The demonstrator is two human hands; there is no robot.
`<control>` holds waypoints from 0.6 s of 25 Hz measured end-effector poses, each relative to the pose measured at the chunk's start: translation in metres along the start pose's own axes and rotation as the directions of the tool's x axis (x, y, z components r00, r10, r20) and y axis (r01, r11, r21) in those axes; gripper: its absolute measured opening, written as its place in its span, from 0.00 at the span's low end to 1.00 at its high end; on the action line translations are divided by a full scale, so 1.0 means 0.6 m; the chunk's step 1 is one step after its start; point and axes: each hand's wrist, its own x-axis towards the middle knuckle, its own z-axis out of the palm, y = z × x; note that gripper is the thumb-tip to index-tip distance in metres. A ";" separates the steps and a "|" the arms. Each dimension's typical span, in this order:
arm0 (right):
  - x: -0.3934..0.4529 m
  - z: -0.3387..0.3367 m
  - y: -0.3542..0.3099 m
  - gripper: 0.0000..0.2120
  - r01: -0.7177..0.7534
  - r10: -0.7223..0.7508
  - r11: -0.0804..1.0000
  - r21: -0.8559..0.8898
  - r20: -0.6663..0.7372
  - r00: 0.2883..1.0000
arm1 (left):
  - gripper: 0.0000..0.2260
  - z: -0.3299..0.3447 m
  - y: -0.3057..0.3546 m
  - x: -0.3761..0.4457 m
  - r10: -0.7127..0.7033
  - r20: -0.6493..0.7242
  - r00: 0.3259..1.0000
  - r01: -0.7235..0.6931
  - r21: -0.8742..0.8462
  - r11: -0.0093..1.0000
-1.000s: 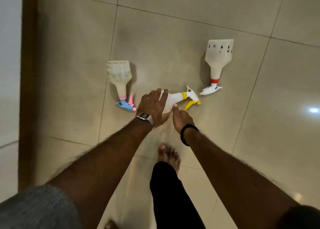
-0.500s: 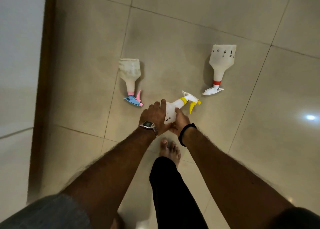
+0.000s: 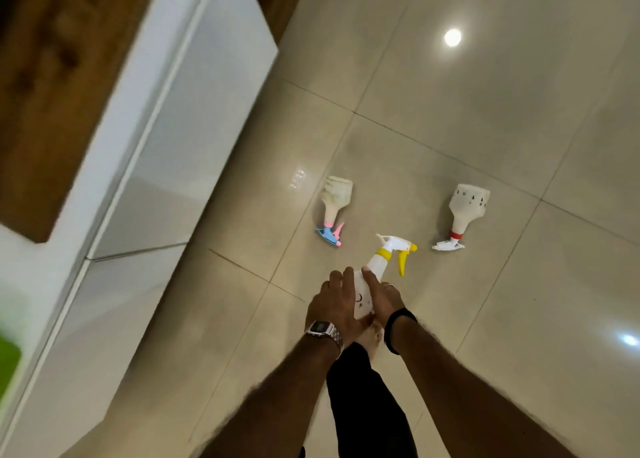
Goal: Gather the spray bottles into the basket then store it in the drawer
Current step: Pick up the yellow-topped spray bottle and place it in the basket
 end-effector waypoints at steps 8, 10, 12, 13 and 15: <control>-0.226 0.121 0.009 0.35 0.323 -0.315 0.867 -0.379 0.086 0.945 | 0.42 -0.104 -0.094 -0.210 -0.242 -0.179 0.954 0.157 -0.391 0.907; -0.295 0.164 0.019 0.34 0.419 -0.404 0.786 -0.454 0.134 0.905 | 0.40 -0.132 -0.131 -0.282 -0.282 -0.263 0.923 0.109 -0.523 0.845; -0.355 0.205 0.029 0.34 0.520 -0.492 0.706 -0.481 0.195 0.849 | 0.40 -0.152 -0.167 -0.346 -0.323 -0.339 0.883 0.057 -0.607 0.793; -0.387 0.238 0.035 0.33 0.584 -0.541 0.665 -0.465 0.239 0.806 | 0.41 -0.158 -0.196 -0.378 -0.357 -0.374 0.856 0.037 -0.644 0.764; -0.446 0.312 0.053 0.26 0.700 -0.624 0.562 -0.440 0.330 0.708 | 0.42 -0.165 -0.260 -0.438 -0.435 -0.435 0.789 0.015 -0.693 0.721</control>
